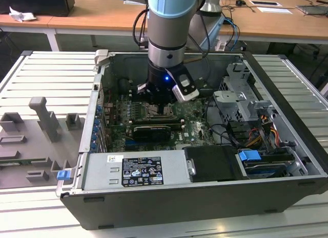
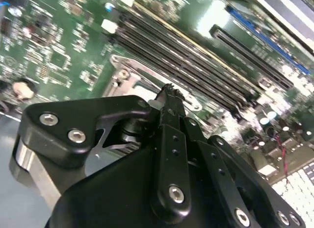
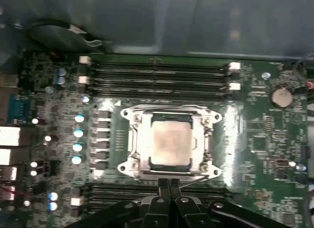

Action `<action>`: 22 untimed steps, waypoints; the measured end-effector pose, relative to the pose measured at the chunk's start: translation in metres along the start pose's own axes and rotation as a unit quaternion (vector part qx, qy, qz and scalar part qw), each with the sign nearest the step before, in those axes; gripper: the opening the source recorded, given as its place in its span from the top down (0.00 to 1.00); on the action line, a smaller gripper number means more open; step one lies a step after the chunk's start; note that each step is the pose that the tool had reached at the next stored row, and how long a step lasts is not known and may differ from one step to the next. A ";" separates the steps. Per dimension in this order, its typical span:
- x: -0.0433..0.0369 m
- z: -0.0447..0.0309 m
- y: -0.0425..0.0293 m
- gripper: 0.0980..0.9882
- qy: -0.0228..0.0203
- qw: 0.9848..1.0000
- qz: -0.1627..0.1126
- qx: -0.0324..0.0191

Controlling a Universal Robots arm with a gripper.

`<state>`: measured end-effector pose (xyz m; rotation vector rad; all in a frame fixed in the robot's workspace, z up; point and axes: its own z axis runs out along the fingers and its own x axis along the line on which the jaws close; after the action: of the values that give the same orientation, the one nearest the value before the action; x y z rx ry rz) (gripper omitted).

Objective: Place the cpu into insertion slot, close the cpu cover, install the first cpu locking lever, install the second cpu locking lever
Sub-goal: 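Install the second cpu locking lever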

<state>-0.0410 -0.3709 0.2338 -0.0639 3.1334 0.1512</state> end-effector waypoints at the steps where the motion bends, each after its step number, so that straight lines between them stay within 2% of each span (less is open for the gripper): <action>1: 0.0022 0.0004 0.0001 0.99 0.000 1.000 0.000 0.000; 3: 0.0051 0.0010 -0.0016 0.99 0.000 1.000 0.000 0.000; 4: 0.0057 0.0009 -0.0048 0.99 0.000 1.000 0.000 -0.001; 22: 0.0057 0.0022 -0.0055 0.99 0.000 1.000 0.000 -0.001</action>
<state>-0.0464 -0.3764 0.2310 -0.0639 3.1334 0.1536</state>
